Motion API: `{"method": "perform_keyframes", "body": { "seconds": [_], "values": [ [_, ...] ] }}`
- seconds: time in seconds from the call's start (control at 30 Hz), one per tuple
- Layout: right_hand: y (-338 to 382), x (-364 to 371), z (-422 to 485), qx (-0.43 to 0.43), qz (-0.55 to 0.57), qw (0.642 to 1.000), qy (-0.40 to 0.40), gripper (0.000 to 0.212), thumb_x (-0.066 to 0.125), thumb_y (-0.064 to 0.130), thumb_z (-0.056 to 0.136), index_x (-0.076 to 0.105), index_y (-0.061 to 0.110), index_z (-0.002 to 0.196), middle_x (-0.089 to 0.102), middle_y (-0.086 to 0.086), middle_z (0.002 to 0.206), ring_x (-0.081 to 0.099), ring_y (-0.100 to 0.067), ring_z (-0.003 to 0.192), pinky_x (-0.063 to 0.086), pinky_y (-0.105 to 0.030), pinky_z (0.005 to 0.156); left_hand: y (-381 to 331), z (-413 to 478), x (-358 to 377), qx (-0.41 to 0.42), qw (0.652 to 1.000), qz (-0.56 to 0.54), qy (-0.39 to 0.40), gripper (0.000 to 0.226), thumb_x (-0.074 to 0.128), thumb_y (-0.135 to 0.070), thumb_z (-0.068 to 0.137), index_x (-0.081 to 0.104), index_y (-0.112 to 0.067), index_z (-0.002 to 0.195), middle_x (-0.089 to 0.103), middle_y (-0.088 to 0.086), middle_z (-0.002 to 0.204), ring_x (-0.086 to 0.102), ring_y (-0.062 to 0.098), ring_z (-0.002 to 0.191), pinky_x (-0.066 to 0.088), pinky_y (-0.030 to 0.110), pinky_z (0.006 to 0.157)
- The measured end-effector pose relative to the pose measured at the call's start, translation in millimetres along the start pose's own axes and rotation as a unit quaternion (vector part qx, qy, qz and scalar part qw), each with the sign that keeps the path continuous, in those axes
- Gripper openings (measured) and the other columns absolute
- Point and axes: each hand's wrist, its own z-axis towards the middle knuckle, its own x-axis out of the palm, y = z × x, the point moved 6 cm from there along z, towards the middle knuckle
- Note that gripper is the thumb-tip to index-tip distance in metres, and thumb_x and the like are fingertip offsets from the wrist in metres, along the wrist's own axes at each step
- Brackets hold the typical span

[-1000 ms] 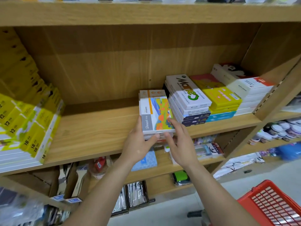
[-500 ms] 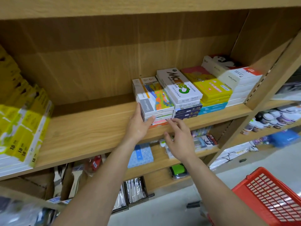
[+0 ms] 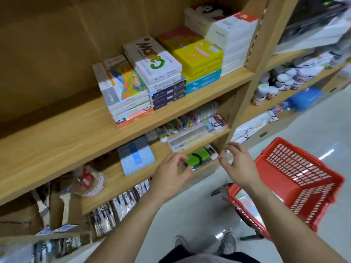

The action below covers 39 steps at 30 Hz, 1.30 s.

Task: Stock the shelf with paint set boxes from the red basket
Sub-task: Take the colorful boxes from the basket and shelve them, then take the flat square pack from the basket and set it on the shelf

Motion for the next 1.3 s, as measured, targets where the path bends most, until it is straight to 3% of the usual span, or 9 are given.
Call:
{"method": "perform_keyframes", "body": {
  "seconds": [0.1,0.3,0.47,0.63,0.87,0.97,1.1,1.2,1.3],
  "values": [
    [-102,-19,-21,0.117,-0.007,0.993,0.001,0.040,0.072,0.023,0.096,0.069,0.007,0.133,0.061,-0.016,0.136,0.060,-0.036,0.125,0.044,-0.037,0.104,-6,24,84,-0.031,0.994,0.037,0.101,0.026,0.070,-0.030,0.091,0.066,-0.017,0.113,0.064,-0.002,0.114,0.063,0.017,0.104,0.049,0.037,0.092],
    [-281,-14,-69,0.319,0.005,0.947,0.042,0.048,0.071,0.026,0.096,0.063,0.003,0.137,0.060,-0.023,0.136,0.064,-0.039,0.118,0.045,-0.038,0.103,-15,71,240,-0.078,0.969,0.073,0.225,0.042,0.066,-0.039,0.093,0.058,-0.015,0.127,0.063,0.001,0.128,0.061,0.022,0.116,0.048,0.037,0.096],
    [-382,42,-77,0.390,0.029,0.917,0.079,0.060,0.069,0.028,0.096,0.053,0.000,0.146,0.055,-0.028,0.142,0.057,-0.042,0.129,0.043,-0.041,0.108,-2,114,358,-0.100,0.959,0.083,0.251,0.055,0.066,-0.042,0.093,0.055,-0.009,0.136,0.061,0.012,0.137,0.057,0.030,0.126,0.046,0.043,0.103],
    [-468,111,-78,0.459,0.047,0.884,0.077,0.063,0.067,0.029,0.096,0.045,-0.005,0.145,0.053,-0.029,0.141,0.051,-0.044,0.131,0.038,-0.041,0.107,27,130,433,-0.068,0.964,0.067,0.250,0.052,0.067,-0.034,0.092,0.048,-0.016,0.138,0.065,0.014,0.129,0.061,0.033,0.119,0.050,0.047,0.097],
    [-502,185,-71,0.534,0.107,0.837,0.058,0.094,0.065,0.035,0.090,0.015,-0.010,0.156,0.041,-0.040,0.147,0.044,-0.052,0.137,0.039,-0.046,0.113,40,126,446,-0.019,0.978,0.084,0.191,0.054,0.071,-0.038,0.087,0.034,-0.037,0.127,0.070,0.004,0.121,0.070,0.027,0.102,0.048,0.032,0.075],
    [-503,189,-72,0.563,0.139,0.815,-0.004,0.106,0.076,0.046,0.081,0.023,-0.007,0.156,0.047,-0.034,0.144,0.044,-0.049,0.136,0.038,-0.046,0.115,40,127,446,-0.028,0.977,0.090,0.190,0.054,0.070,-0.040,0.085,0.035,-0.035,0.126,0.071,0.004,0.118,0.070,0.029,0.100,0.054,0.038,0.076],
    [-508,178,-67,0.559,0.142,0.814,-0.069,0.049,0.078,0.048,0.070,0.068,0.012,0.102,0.068,-0.012,0.102,0.055,-0.042,0.115,0.047,-0.038,0.094,39,126,445,-0.026,0.976,0.098,0.191,0.056,0.064,-0.047,0.081,0.035,-0.034,0.127,0.070,0.002,0.116,0.069,0.028,0.097,0.049,0.034,0.072],
    [-492,171,-57,0.537,0.199,0.812,-0.111,0.049,0.076,0.035,0.084,0.061,0.005,0.118,0.067,-0.012,0.111,0.060,-0.038,0.116,0.052,-0.041,0.093,39,125,444,-0.039,0.974,0.091,0.204,0.059,0.058,-0.056,0.080,0.033,-0.035,0.130,0.068,-0.002,0.117,0.068,0.022,0.094,0.045,0.031,0.071],
    [-466,164,-53,0.501,0.242,0.817,-0.151,0.035,0.068,0.022,0.097,0.050,0.005,0.121,0.066,0.000,0.098,0.071,-0.039,0.102,0.046,-0.033,0.076,40,125,444,-0.049,0.972,0.082,0.214,0.059,0.055,-0.058,0.079,0.032,-0.036,0.129,0.066,-0.007,0.116,0.067,0.019,0.094,0.042,0.029,0.071]
  ]
}}
